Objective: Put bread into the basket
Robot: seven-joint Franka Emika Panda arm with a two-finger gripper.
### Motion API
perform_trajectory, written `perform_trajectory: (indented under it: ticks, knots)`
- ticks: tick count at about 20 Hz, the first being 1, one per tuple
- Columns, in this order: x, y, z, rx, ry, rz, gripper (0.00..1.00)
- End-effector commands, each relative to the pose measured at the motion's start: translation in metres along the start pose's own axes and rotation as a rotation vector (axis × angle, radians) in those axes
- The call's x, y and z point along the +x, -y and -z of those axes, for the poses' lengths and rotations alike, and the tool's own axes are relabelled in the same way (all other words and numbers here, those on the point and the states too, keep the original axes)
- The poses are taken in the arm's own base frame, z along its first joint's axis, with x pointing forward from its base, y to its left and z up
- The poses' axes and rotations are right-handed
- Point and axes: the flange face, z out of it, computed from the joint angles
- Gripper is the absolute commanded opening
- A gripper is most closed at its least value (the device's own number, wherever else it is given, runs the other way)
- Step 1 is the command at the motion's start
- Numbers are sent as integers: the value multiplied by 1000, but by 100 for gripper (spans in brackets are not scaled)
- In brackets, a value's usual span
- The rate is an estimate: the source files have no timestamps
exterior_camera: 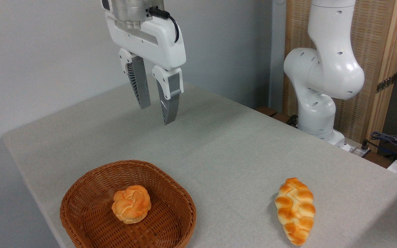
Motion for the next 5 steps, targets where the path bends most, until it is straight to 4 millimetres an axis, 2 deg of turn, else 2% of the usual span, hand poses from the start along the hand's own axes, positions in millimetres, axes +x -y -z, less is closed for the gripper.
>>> perform_trajectory:
  ticks: [1, 5]
  knots:
    - [4, 7, 3, 14, 7, 16, 100]
    - [7, 9, -2, 13, 5, 14, 100]
